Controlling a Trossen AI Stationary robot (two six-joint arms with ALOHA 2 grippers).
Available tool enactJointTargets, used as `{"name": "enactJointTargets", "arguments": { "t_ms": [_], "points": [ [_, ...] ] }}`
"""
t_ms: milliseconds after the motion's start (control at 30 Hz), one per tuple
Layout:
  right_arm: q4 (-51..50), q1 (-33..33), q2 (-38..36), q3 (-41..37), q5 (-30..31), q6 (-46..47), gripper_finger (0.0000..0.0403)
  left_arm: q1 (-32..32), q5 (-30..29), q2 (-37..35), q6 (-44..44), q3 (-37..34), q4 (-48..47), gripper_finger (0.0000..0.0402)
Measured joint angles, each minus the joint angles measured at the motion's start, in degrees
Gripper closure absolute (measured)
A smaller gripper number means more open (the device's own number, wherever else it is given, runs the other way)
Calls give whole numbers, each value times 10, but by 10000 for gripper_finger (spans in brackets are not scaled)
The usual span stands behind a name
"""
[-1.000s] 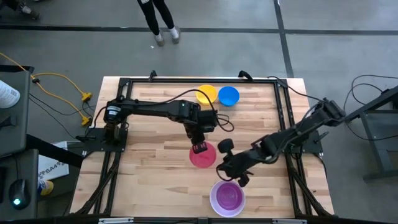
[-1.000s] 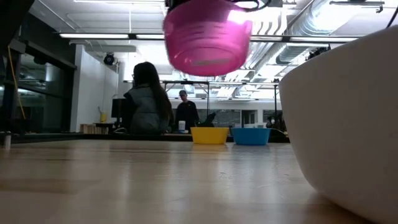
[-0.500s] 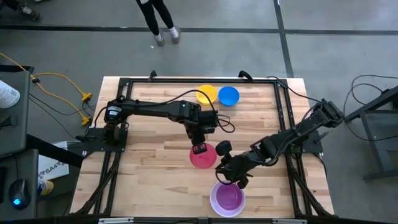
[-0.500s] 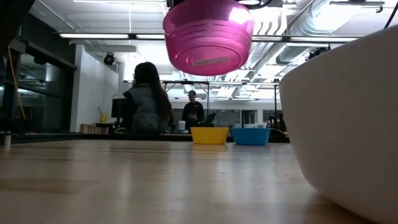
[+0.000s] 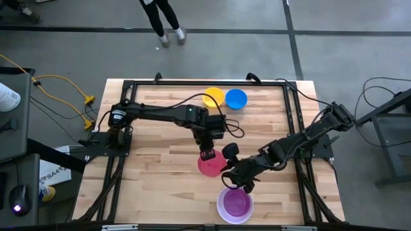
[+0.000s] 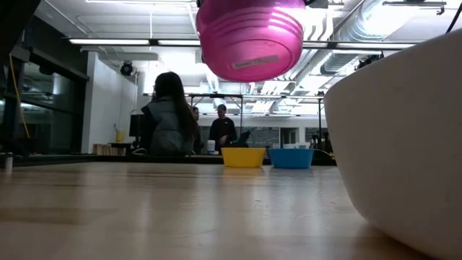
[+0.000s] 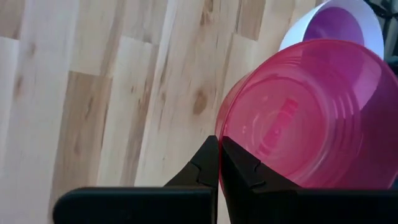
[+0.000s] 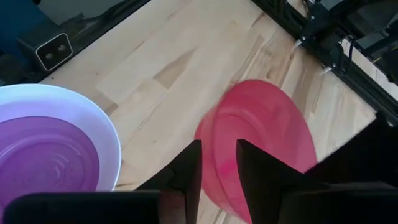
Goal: Nest bowls inside each other
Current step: Stack the red bowl on the violet bowl
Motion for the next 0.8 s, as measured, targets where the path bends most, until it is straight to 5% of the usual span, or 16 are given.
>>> {"name": "enactJointTargets", "arguments": {
  "t_ms": [800],
  "points": [
    [-7, 8, 0, 0, -52, 6, 310, -12, 58, 1, 53, 0, 24, 401]
  ]
}}
